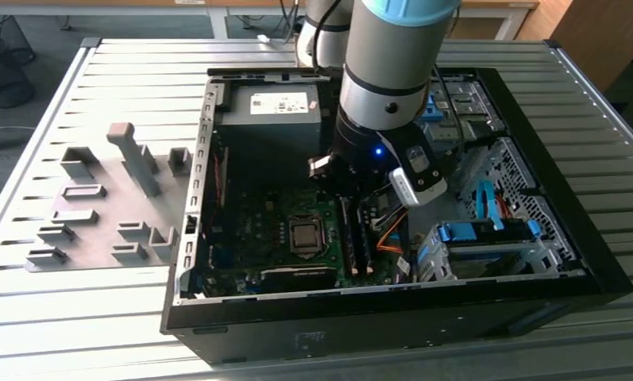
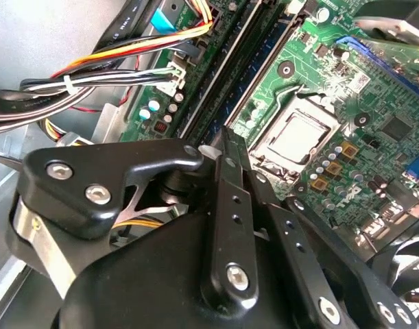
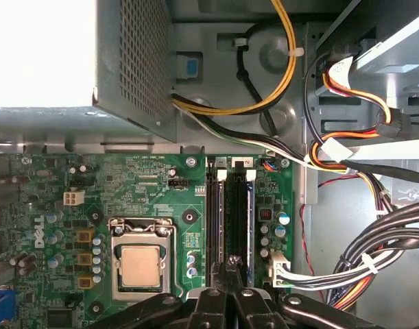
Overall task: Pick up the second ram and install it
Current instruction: 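Press down the second ram until it locks into place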
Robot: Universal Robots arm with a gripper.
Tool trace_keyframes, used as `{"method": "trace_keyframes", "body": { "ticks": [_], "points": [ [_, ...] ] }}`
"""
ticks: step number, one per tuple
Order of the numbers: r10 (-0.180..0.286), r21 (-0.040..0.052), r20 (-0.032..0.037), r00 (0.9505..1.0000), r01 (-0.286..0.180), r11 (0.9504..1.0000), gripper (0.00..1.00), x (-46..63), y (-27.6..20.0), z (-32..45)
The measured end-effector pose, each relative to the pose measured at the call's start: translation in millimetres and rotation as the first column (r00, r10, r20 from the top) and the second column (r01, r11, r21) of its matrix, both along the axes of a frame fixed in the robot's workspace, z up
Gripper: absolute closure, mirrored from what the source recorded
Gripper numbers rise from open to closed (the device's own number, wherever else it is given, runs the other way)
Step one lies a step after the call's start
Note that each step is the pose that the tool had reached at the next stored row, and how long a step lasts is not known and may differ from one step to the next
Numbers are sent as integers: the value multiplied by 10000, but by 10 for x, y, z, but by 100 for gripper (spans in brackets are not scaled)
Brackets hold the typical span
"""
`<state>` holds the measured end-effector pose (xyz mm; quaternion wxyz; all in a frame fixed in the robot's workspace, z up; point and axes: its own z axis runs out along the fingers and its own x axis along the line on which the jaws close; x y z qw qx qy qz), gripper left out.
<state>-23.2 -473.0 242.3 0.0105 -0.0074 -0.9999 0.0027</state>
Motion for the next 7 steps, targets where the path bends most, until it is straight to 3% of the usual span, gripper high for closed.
{"method": "trace_keyframes", "body": {
  "ticks": [7],
  "points": [
    [0,2,0,10000,0,10000,89,0,0,0]
  ]
}}
